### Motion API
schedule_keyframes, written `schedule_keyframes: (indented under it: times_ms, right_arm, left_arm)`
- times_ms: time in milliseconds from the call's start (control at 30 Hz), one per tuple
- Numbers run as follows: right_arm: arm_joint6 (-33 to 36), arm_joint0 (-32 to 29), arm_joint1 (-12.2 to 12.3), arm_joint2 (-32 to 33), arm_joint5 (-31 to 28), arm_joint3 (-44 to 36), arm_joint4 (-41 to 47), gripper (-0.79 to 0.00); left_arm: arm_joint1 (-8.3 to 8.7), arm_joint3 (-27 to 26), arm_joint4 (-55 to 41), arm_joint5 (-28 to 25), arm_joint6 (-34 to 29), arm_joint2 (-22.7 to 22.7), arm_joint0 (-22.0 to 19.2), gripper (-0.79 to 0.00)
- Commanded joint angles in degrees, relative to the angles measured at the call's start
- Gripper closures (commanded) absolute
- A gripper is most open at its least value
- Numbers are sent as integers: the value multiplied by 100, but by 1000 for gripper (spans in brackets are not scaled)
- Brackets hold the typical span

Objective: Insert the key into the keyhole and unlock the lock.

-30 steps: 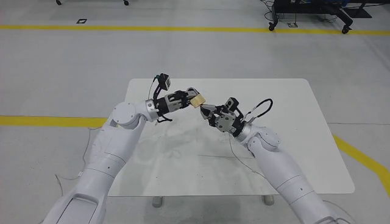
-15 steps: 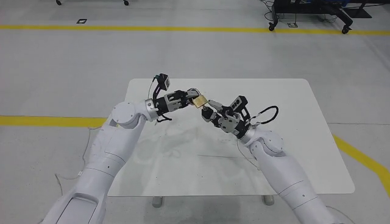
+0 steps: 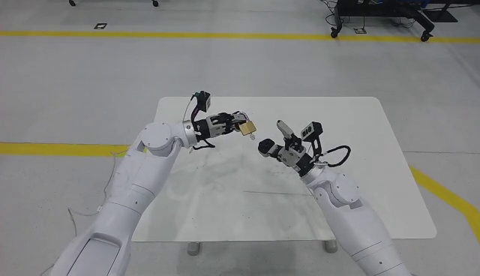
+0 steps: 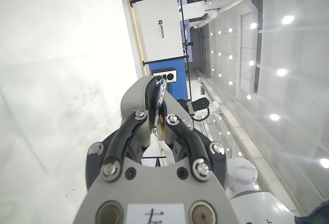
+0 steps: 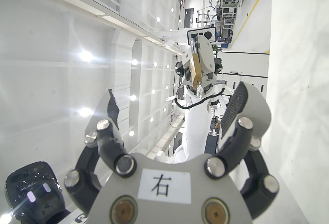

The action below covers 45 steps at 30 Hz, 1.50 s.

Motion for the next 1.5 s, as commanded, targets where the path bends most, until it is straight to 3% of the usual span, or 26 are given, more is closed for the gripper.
schedule_keyframes:
  times_ms: [0, 167, 367, 533, 733, 767, 800, 900, 933, 1100, 1300, 1400, 1467]
  right_arm:
    - [-1, -1, 0, 0, 0, -1, -1, -785]
    - [-133, -16, 11, 91, -55, 3, -91, -785]
    - [-766, -468, 161, 1040, -965, -213, -1084, -785]
    - [-1306, -967, 224, 1745, -1345, -447, -1160, -785]
    - [-1382, -1171, 239, 1966, -1454, -486, -1075, -785]
    - [-1382, -1171, 239, 1966, -1454, -486, -1075, -785]
    - [-1382, -1171, 239, 1966, -1454, -486, -1075, -785]
    - [-1382, -1171, 239, 1966, -1454, -486, -1075, -785]
    - [-1382, -1171, 239, 1966, -1454, -486, -1075, -785]
    - [-1382, -1171, 239, 1966, -1454, -486, -1075, -785]
    - [-1382, -1171, 239, 1966, -1454, -486, -1075, -785]
    - [-1468, -1155, 239, 2002, -1485, -487, -1154, -785]
    - [-1848, -1140, 228, 2090, -1928, -444, -1600, -785]
  left_arm:
    - [0, 0, -1, 0, -1, 0, 0, 0]
    - [7, -146, 364, -18, 229, 109, 136, 0]
    - [11, -684, 1897, 415, 1092, 563, 346, 0]
    - [-124, -723, 2849, 1105, 649, 1347, 26, 0]
    - [-401, -227, 3388, 1450, 4, 2165, -565, 0]
    - [-440, -142, 3431, 1456, -9, 2237, -640, -102]
    - [-477, -63, 3409, 1439, 18, 2277, -683, -252]
    - [-547, 181, 3364, 1314, 23, 2344, -774, -563]
    - [-559, 251, 3363, 1274, 25, 2348, -800, -625]
    - [-565, 432, 3334, 1123, 57, 2268, -838, -785]
    - [-428, 115, 3104, 872, 323, 1805, -664, -785]
    - [-272, -367, 3204, 790, 727, 1403, -431, -785]
    - [-130, -882, 3500, 817, 1146, 1069, -160, -785]
